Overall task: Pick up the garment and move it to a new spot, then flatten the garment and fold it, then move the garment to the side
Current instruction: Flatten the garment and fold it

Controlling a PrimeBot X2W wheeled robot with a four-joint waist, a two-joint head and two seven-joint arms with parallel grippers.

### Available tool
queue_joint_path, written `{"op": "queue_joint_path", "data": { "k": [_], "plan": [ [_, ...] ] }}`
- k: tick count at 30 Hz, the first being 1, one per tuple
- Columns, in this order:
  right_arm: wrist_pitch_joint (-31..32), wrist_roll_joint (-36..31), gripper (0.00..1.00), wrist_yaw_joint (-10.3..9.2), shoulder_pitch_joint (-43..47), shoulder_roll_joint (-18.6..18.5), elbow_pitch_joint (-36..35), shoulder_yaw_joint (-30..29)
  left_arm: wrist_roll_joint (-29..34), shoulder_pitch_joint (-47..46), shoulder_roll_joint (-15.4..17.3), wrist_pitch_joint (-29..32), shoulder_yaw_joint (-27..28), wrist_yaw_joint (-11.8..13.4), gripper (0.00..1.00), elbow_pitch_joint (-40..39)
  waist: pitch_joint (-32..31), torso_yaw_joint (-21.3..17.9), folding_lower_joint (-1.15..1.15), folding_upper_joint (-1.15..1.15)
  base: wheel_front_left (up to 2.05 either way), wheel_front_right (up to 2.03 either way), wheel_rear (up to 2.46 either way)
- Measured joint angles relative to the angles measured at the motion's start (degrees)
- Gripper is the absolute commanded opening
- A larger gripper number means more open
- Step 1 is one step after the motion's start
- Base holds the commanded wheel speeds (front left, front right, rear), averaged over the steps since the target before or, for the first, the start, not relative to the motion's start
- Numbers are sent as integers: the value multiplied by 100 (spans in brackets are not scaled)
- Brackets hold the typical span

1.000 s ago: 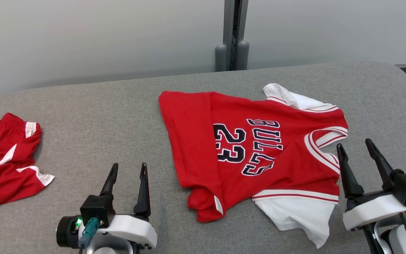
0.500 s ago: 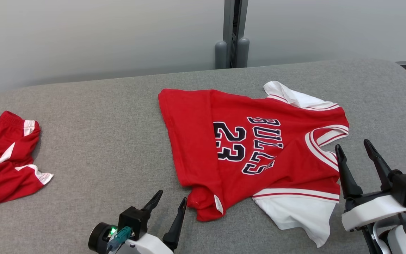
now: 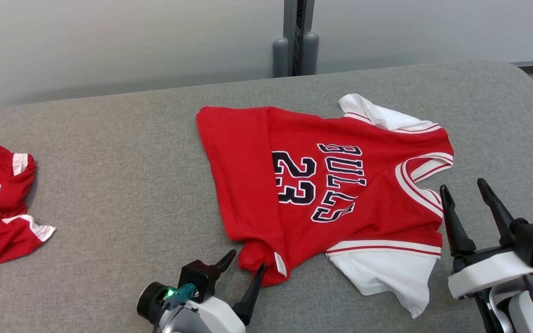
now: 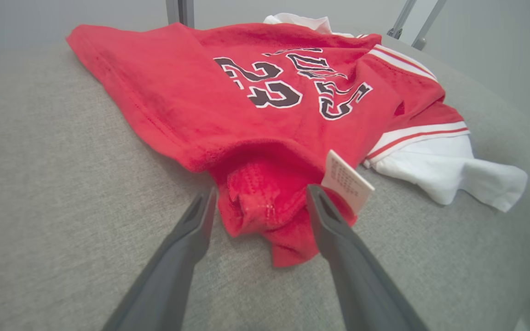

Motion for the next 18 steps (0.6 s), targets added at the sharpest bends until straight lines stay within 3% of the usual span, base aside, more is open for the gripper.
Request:
{"op": "queue_joint_path", "data": {
  "k": [3,6,9,10,11,18],
  "plan": [
    [0,1,100,0,-8,-3,-1,-15,-9,-34,-30,37,-19,-23,98,77,38,-30,0,0,0,0,0],
    [0,2,100,0,-14,-4,0,-26,-10,-71,-42,5,-26,-10,48,165,63,-45,0,0,0,0,0],
    [0,3,100,0,-24,-4,5,-33,-44,-116,-58,-3,-32,-4,45,244,70,-46,0,0,0,0,0],
    [0,3,100,0,-29,-5,9,-35,-87,-115,-73,-2,-33,-11,11,279,70,-44,0,0,0,0,0],
    [0,3,100,0,-33,-4,11,-33,-124,-115,-83,-1,-38,-26,0,313,71,-42,0,0,0,0,0],
    [0,7,100,0,-36,-7,23,-32,-248,-137,-114,-172,44,-10,0,456,41,-4,0,0,0,0,0]
  ]
}}
